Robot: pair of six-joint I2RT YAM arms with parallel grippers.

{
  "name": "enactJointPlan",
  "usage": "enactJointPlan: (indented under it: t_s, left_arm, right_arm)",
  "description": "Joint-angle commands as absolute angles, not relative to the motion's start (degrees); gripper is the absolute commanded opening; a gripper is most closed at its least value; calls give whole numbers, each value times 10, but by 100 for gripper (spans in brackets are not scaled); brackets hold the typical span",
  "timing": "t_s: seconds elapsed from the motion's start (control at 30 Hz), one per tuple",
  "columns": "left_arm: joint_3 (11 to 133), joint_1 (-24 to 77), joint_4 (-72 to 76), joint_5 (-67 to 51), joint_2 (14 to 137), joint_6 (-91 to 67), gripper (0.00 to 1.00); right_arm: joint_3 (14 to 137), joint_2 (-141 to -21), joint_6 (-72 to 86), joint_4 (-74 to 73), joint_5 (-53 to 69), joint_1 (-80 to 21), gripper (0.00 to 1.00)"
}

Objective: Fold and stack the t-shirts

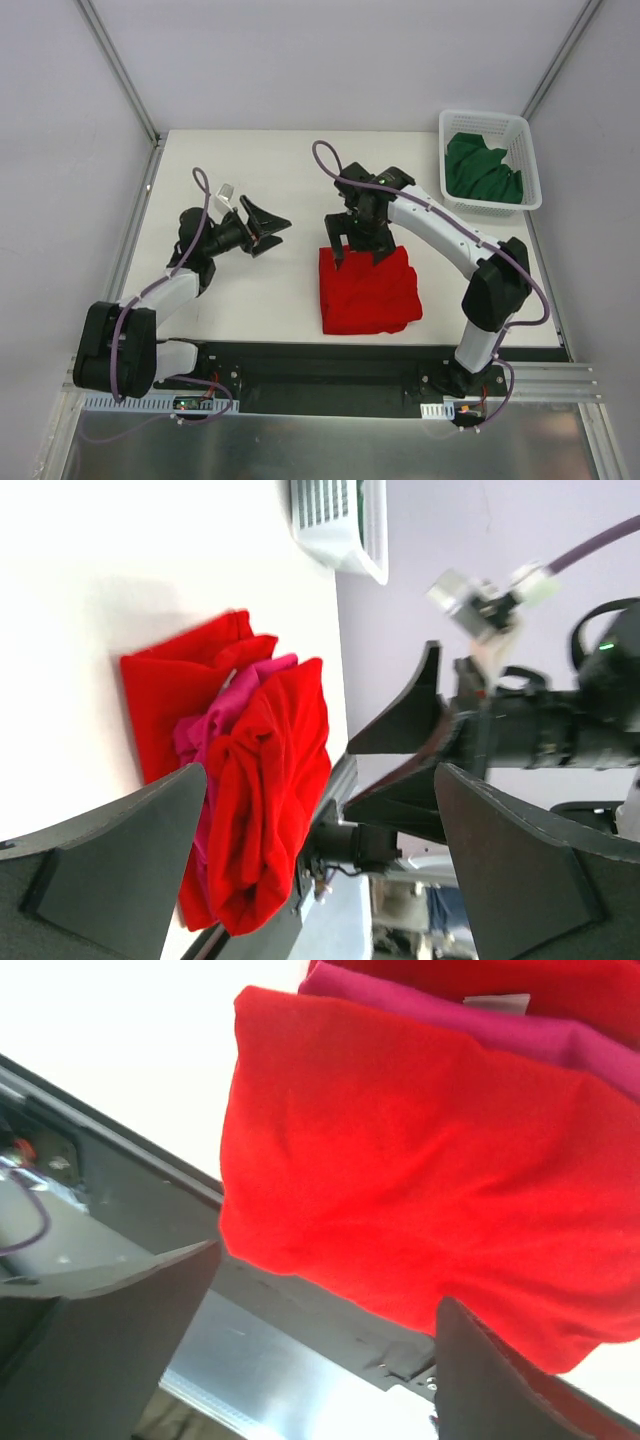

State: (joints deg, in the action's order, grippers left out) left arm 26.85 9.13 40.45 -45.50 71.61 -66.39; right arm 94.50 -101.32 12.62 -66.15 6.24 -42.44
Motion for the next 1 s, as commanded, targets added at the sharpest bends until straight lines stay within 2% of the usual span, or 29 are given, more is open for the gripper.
enactJointPlan:
  t_s: [0.0,0.2,0.47,0.8,0.97]
  left_arm:
    - [258,28,338,-501,643,-623,99]
    - [232,-36,315,-541,594,-622,99]
    - [193,-36,343,-537,582,-639,99]
    - [171,-36,352,-549,567,-649,99]
    - [147,-36,371,-546,558,-661,99]
  right_arm:
    - [952,-1042,67,-648,-19,-460,96]
    - [999,-1083,40,-651,-132,-499,96]
    - [1046,-1125,13,-657,-201,-537,96]
    - [984,-1163,14,-579,-166,-546,96]
    - [992,-1189,7,-565,-155,-546,96]
